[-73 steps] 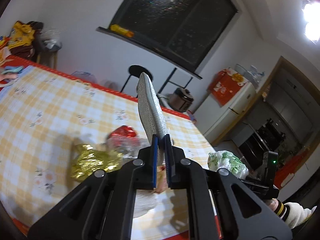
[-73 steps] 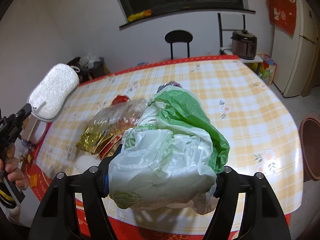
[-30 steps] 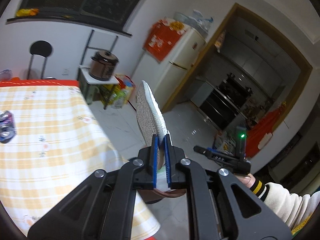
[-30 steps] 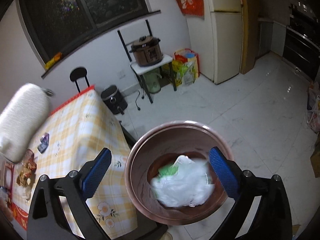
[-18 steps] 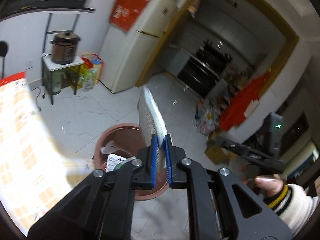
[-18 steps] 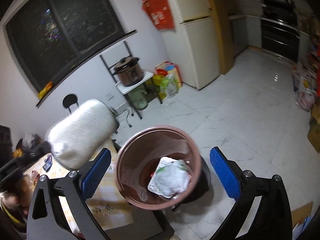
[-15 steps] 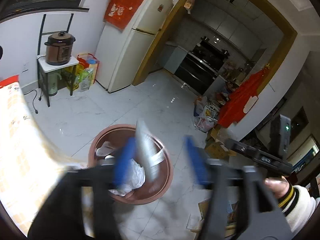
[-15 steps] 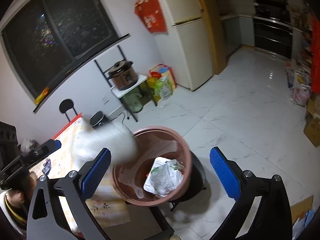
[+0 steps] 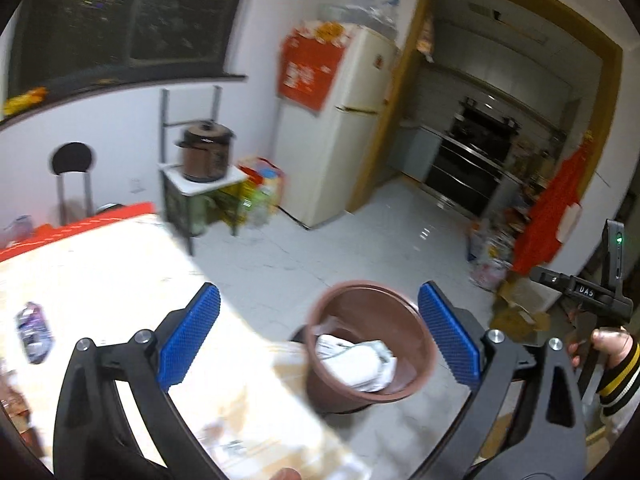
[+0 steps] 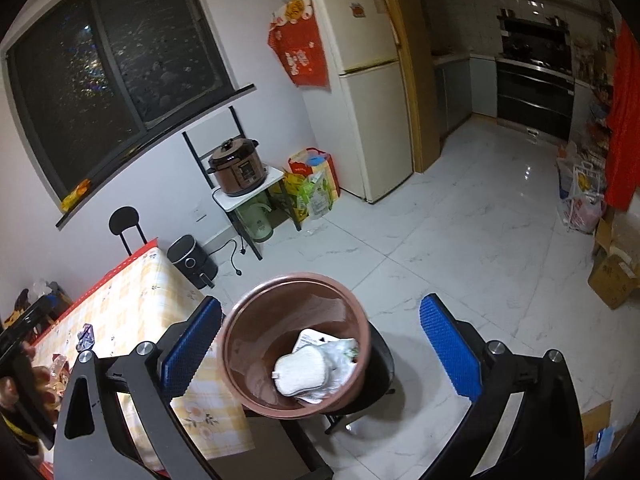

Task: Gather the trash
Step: 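Open both tools to drop the bag and sponge into the brown bin, then return both tools to the table and reach the right tool to the crushed blue can, then grasp the crushed blue can with the right tool and lift it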

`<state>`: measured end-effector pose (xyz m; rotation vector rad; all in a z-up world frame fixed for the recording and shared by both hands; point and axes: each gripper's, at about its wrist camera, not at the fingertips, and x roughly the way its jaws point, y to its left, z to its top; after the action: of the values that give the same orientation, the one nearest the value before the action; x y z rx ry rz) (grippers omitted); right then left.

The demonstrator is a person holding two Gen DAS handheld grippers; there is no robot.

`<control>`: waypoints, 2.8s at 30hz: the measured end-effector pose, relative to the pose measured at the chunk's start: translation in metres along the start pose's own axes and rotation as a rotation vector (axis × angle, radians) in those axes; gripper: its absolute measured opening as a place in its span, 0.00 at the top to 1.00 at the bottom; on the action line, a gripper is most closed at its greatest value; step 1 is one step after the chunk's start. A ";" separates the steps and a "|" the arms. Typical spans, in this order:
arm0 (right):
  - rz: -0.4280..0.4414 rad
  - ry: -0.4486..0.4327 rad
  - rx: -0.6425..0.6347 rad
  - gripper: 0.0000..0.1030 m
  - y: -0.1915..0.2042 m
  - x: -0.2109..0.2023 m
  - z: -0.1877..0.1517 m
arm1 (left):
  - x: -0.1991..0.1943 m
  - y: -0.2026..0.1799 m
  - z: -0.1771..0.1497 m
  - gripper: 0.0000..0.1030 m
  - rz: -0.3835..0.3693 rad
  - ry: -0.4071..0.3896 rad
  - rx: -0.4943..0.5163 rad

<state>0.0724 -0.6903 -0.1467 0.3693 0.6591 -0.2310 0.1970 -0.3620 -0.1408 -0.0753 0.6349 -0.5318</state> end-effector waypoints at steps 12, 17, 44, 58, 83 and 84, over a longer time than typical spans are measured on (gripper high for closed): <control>0.092 0.032 -0.077 0.05 0.099 0.012 -0.013 | -0.157 0.138 -0.061 0.05 0.348 -0.095 -0.135; 0.133 0.055 -0.134 0.05 0.155 0.013 -0.025 | -0.224 0.194 -0.099 0.05 0.506 -0.101 -0.196; 0.372 0.241 -0.433 0.05 0.464 0.023 -0.164 | -0.399 0.351 -0.230 0.06 0.671 -0.066 -0.468; 0.319 0.266 -0.673 0.05 0.540 0.035 -0.195 | -0.378 0.418 -0.243 0.06 0.558 -0.033 -0.502; 0.383 0.379 -1.539 0.19 0.672 0.253 -0.247 | -0.326 0.438 -0.245 0.06 0.591 0.056 -0.619; 0.387 0.389 -1.551 0.19 0.674 0.256 -0.250 | -0.324 0.438 -0.247 0.06 0.590 0.059 -0.623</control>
<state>0.3491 0.0006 -0.3155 -0.9756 0.9407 0.7428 0.0312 0.1993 -0.2622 -0.4448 0.8219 0.2470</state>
